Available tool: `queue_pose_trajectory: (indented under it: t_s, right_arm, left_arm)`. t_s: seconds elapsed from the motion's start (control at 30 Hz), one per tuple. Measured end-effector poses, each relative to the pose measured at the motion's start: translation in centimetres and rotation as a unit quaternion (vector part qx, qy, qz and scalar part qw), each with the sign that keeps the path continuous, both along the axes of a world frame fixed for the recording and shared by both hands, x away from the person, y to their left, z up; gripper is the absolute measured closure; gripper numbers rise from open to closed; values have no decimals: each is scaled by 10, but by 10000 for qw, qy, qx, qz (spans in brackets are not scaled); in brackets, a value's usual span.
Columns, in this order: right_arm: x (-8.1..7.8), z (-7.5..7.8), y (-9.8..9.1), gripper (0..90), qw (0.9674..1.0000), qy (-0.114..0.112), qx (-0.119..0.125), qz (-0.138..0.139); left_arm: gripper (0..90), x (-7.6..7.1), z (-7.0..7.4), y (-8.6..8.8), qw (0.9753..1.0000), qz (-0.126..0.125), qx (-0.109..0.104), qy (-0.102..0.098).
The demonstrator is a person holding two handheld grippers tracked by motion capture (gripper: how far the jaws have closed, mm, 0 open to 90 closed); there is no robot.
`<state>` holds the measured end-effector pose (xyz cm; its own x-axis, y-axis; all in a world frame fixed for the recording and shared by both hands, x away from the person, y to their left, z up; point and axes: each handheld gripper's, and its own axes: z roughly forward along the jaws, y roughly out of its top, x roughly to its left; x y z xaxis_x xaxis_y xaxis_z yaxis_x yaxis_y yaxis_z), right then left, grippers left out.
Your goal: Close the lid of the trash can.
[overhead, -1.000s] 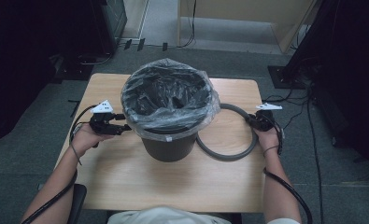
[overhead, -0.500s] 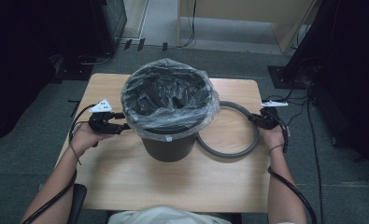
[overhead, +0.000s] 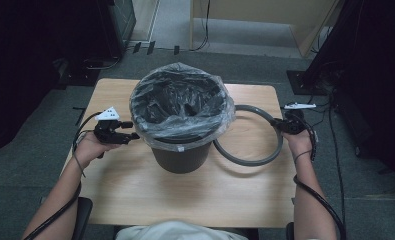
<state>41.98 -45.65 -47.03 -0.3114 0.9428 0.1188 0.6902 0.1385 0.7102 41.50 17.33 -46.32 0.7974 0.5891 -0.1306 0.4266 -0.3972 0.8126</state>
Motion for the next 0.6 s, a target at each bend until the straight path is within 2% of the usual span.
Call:
queue_pose_trajectory:
  t_s: [0.33, 0.6]
  right_arm:
    - [1, 21, -6, 794, 10000, 30, -59, -24]
    - [3, 33, -8, 794, 9999, 41, 83, -94]
  left_arm:
    - [356, 0, 1, 0, 10000, 18, -1, -15]
    - [356, 0, 1, 1, 10000, 27, 10, -18]
